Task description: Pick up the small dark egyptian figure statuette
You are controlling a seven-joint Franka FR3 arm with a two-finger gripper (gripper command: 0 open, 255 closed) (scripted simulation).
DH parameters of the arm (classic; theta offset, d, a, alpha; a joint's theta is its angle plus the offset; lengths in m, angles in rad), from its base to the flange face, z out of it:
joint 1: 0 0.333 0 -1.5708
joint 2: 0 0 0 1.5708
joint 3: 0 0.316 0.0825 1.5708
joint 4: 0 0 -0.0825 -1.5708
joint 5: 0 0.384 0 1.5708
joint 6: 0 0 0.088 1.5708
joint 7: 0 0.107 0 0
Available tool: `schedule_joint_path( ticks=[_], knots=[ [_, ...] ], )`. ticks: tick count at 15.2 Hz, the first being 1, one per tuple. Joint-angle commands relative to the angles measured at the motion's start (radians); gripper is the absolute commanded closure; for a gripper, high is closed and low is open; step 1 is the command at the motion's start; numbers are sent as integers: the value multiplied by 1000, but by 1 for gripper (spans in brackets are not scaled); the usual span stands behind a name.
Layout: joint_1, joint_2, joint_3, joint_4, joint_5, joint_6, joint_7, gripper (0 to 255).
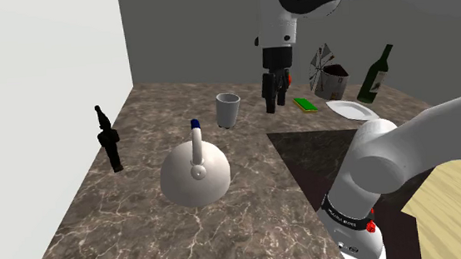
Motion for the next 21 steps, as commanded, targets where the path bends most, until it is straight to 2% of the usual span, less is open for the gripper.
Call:
schedule_joint_path(
  ticks=[1, 6, 11, 16, 21],
  knots=[
    [0, 0, 0, 0, 0, 0, 0, 0],
    [24, 109, 90, 54, 67, 114, 112, 0],
    [38, 238, 174, 138, 101, 221, 222, 0],
    [43, 383, 251, 251, 99, 311, 337, 0],
    [47, 541, 320, 394, 55, 380, 461, 0]
  ],
)
